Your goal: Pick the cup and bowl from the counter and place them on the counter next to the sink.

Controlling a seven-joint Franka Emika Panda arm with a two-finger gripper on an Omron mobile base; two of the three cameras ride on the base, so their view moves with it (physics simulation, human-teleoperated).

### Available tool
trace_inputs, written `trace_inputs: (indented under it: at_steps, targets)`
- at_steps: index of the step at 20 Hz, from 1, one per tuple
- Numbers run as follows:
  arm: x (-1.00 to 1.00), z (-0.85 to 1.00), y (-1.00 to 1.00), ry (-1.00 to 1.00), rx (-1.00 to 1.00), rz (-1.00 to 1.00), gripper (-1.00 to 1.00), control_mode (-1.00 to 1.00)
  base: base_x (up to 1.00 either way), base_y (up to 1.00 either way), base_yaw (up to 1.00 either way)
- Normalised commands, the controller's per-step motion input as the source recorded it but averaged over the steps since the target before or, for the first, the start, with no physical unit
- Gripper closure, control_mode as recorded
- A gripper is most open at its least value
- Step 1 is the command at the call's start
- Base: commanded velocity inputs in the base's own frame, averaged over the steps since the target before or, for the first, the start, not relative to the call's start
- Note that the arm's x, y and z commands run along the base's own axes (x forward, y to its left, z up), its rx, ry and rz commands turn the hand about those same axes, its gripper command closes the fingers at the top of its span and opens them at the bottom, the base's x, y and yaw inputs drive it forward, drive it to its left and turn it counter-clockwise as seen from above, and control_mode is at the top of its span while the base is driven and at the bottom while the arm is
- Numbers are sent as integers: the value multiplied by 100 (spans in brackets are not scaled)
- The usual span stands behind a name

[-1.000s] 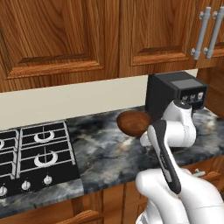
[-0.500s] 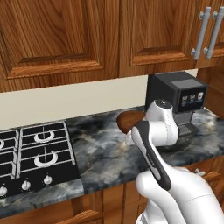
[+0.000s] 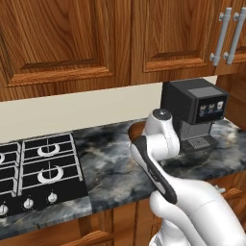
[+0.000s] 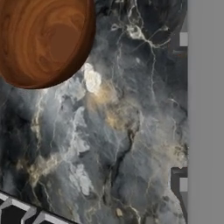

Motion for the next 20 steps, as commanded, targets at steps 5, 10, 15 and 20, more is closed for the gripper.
trace_inputs:
  at_steps: [5,10,15,20]
  targets:
    - [29,0,-2,-11,-12,0,-100,-100,0,0,0]
    - [36,0,-5,-5,-11,0,-100,-100,0,0,0]
    - [77,0,-6,0,-10,0,-100,-100,0,0,0]
    - [96,0,-3,7,-5,0,-100,-100,0,0,0]
